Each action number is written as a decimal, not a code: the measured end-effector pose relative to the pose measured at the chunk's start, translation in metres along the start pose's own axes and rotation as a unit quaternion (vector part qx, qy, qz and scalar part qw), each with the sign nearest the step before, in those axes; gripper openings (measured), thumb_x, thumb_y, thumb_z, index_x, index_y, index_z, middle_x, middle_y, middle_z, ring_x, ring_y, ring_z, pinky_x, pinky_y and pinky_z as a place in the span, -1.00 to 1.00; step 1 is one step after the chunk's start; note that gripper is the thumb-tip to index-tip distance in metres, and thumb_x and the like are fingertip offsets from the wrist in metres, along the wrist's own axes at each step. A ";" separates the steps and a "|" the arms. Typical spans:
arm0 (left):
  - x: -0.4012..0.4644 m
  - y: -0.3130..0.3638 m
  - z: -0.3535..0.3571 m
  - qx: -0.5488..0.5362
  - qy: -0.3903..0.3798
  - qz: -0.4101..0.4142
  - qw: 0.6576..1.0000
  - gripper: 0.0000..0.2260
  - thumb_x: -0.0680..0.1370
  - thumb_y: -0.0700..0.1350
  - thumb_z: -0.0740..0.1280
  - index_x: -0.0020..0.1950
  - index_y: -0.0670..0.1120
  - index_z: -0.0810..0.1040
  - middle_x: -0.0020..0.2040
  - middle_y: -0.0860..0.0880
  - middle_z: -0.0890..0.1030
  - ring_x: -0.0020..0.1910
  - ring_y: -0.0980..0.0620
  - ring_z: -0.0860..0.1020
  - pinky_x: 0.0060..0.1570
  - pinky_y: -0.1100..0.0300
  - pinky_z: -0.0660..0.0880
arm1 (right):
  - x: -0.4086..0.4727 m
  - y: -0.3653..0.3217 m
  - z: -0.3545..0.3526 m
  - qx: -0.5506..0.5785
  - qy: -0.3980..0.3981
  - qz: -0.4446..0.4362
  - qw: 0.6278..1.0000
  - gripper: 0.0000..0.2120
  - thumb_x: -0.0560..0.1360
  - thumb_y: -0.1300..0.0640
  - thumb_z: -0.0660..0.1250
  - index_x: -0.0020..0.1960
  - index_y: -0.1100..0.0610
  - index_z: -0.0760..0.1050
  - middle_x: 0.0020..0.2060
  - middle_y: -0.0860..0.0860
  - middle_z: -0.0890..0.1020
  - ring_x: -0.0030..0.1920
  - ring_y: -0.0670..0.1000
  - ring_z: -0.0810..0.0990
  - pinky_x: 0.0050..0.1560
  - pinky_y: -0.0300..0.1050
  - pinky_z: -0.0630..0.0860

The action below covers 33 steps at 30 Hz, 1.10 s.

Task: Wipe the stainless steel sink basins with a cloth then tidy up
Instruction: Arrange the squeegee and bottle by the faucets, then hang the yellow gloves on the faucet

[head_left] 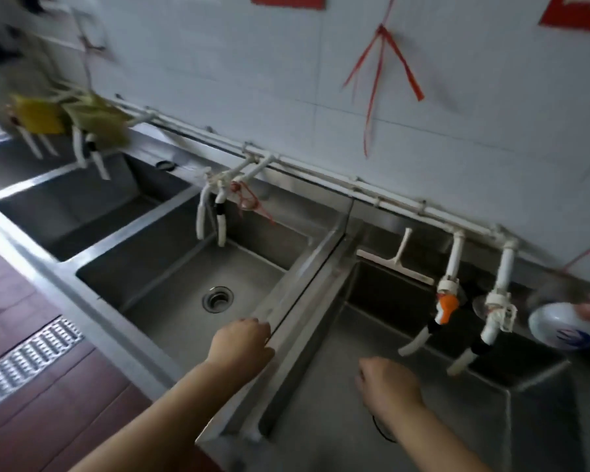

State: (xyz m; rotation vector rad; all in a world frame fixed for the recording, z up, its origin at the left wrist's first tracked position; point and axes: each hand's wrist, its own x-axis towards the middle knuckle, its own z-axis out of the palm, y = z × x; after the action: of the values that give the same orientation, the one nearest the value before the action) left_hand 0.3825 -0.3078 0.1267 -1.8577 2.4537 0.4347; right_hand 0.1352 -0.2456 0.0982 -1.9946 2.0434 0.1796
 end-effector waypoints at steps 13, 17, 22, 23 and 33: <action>-0.169 -0.187 -0.051 -0.017 0.106 -0.229 0.967 -0.76 0.54 0.12 0.19 0.08 0.07 0.55 0.04 0.09 0.61 0.00 0.06 0.57 -0.19 0.19 0.47 | 0.018 -0.223 -0.037 -0.049 0.048 -0.223 0.972 -0.78 0.56 -0.03 0.10 -0.04 0.04 0.47 -0.04 0.01 0.62 -0.04 0.06 0.60 -0.22 -0.13 0.35; -0.202 -0.258 -0.057 -0.003 0.101 -0.275 0.956 -0.73 0.51 0.10 0.20 0.10 0.03 0.54 0.07 0.07 0.62 0.05 0.02 0.57 -0.16 0.18 0.44 | 0.030 -0.301 -0.037 -0.041 0.054 -0.250 0.966 -0.76 0.54 -0.02 0.11 0.00 0.02 0.51 -0.02 -0.01 0.61 -0.03 0.05 0.58 -0.19 -0.13 0.38; -0.232 -0.375 -0.066 -0.023 0.100 -0.301 0.948 -0.70 0.50 0.11 0.22 0.15 0.02 0.52 0.11 0.05 0.61 0.11 -0.01 0.55 -0.01 0.18 0.48 | 0.051 -0.419 -0.028 -0.025 0.038 -0.266 0.963 -0.77 0.54 -0.04 0.12 -0.03 0.00 0.52 -0.13 -0.05 0.60 -0.13 -0.02 0.57 -0.18 -0.12 0.49; -0.237 -0.400 -0.070 -0.028 0.103 -0.305 0.946 -0.72 0.51 0.10 0.22 0.16 0.04 0.52 0.12 0.06 0.61 0.11 0.00 0.55 -0.02 0.18 0.47 | 0.055 -0.443 -0.026 -0.019 0.034 -0.266 0.963 -0.78 0.54 -0.04 0.12 -0.04 0.00 0.52 -0.16 -0.06 0.58 -0.14 -0.03 0.57 -0.18 -0.12 0.49; -0.265 -0.601 -0.106 -0.026 0.136 -0.340 0.930 -0.75 0.50 0.11 0.25 0.13 0.08 0.51 0.11 0.10 0.60 0.11 0.02 0.55 -0.04 0.19 0.45 | 0.088 -0.629 -0.016 0.013 0.006 -0.230 0.973 -0.82 0.54 -0.03 0.17 -0.05 -0.04 0.54 -0.15 -0.08 0.62 -0.15 -0.04 0.58 -0.16 -0.14 0.53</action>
State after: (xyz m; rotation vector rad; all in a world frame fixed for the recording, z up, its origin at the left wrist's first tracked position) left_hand 1.0432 -0.2326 0.1588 -2.7556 1.7301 0.2077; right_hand 0.7576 -0.3589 0.1542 -2.3847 1.5219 0.0437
